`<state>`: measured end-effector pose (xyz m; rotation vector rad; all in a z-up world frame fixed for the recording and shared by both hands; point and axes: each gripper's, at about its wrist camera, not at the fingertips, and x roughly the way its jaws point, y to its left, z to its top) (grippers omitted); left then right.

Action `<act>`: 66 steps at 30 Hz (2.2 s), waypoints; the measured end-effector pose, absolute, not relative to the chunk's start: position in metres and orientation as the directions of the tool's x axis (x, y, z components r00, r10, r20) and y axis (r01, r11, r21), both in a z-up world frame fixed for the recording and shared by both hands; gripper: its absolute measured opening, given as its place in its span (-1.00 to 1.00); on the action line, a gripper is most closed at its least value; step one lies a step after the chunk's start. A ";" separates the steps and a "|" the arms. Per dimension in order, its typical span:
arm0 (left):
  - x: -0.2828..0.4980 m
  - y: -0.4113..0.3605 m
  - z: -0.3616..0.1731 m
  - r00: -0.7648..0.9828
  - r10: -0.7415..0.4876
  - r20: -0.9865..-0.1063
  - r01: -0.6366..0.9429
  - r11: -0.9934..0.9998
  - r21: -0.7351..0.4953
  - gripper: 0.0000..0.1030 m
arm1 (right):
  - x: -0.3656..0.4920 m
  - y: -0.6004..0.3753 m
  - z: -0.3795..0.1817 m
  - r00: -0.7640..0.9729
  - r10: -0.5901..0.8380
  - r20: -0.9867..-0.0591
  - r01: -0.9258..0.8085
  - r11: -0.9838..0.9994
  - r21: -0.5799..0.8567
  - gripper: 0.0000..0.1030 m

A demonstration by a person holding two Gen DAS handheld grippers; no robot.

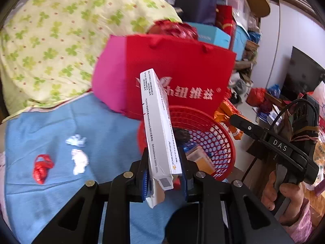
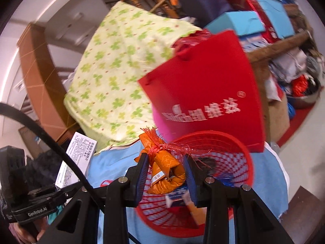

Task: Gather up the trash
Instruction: 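Drop the orange bag and white box into the wastebasket with both grippers, then return both grippers over the red bag and tissues on the blanket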

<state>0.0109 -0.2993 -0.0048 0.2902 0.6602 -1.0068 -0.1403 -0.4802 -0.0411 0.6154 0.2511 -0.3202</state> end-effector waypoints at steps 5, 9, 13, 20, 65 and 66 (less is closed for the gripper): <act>0.008 -0.342 -0.019 0.346 -0.675 -0.651 0.876 0.481 -0.032 -0.40 | -0.146 -0.508 -0.061 0.912 -0.213 -0.349 0.391 0.709 0.587 -0.23; 0.004 -0.361 -0.026 0.385 -0.647 -0.658 0.872 0.490 0.028 0.19 | -0.143 -0.524 -0.076 0.908 -0.192 -0.373 0.400 0.667 0.629 -0.06; -0.004 -0.358 -0.026 0.454 -0.617 -0.642 0.856 0.503 0.121 0.20 | -0.145 -0.533 -0.084 0.911 -0.196 -0.362 0.400 0.636 0.660 0.44; -0.002 -0.331 -0.017 0.548 -0.554 -0.627 0.796 0.576 0.187 0.21 | -0.148 -0.523 -0.075 0.916 -0.201 -0.347 0.388 0.663 0.641 0.44; 0.069 -0.142 -0.014 0.746 -0.328 -0.580 0.469 0.877 0.107 0.33 | -0.047 -0.327 -0.017 0.912 0.070 -0.404 0.087 0.930 0.357 0.44; 0.071 -0.139 -0.016 0.746 -0.324 -0.582 0.464 0.880 0.104 0.33 | -0.044 -0.325 -0.018 0.909 0.074 -0.409 0.085 0.931 0.356 0.44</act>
